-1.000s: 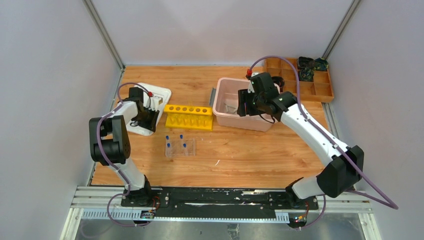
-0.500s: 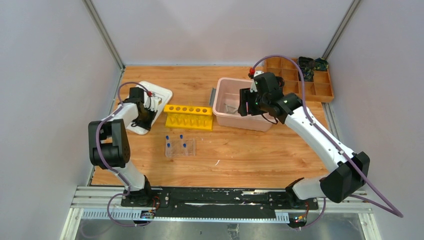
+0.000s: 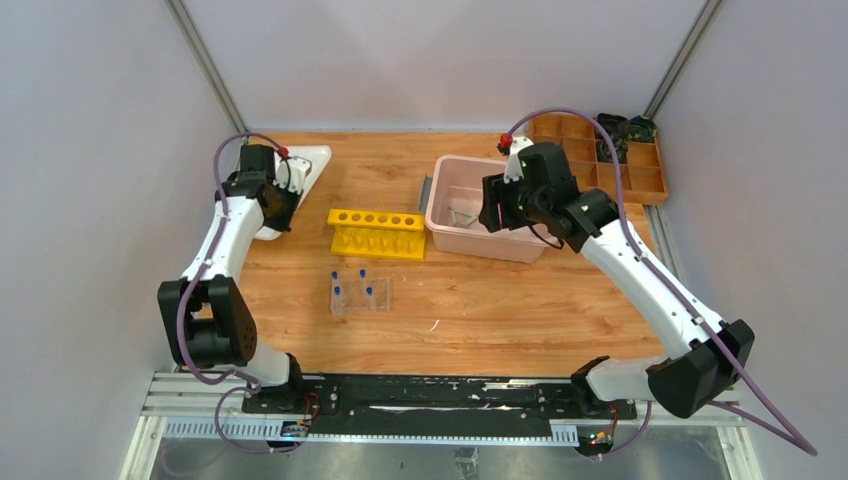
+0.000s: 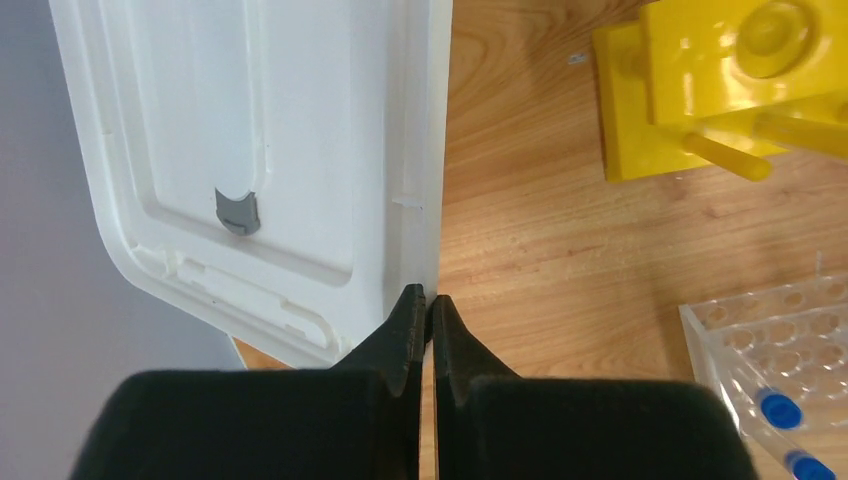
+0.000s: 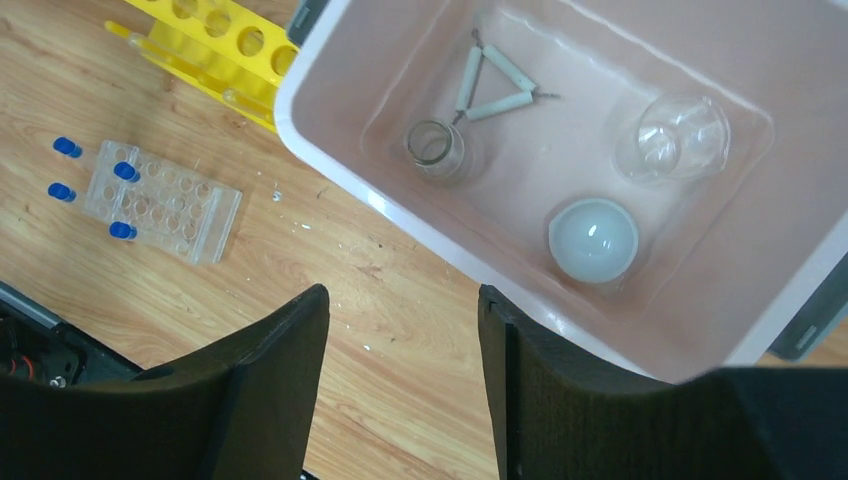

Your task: Organize the chemistry lab equipment

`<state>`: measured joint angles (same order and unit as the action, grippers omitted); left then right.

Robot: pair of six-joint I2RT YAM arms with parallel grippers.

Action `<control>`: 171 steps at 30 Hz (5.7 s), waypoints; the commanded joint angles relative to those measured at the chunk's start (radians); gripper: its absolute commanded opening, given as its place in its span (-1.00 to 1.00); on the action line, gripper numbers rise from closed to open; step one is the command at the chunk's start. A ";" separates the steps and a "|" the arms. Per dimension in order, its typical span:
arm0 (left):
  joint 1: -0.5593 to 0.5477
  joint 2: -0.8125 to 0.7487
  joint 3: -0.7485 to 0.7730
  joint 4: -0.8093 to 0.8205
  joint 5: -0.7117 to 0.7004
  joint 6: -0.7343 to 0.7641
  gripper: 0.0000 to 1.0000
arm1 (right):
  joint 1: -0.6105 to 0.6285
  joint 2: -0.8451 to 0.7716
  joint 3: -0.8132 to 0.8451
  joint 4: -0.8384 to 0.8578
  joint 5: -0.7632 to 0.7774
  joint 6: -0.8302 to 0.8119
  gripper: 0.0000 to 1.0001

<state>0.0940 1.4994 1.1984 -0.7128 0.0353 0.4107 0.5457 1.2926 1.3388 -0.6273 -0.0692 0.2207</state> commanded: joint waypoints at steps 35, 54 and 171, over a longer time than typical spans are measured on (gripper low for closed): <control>-0.581 -0.404 0.406 -0.582 -0.021 0.244 -1.00 | 0.541 0.027 -0.083 0.606 -0.006 -1.550 0.82; -0.588 -0.470 0.401 -0.588 0.030 0.346 -1.00 | 0.575 0.293 -0.021 0.881 0.216 -1.689 0.15; -0.585 0.276 0.794 -0.129 0.338 -0.124 1.00 | -0.536 0.414 0.292 0.075 -0.573 -0.143 1.00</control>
<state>-0.4885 1.6993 1.9232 -0.8848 0.2974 0.3286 0.0204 1.7195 1.5883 -0.5770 -0.5182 0.0998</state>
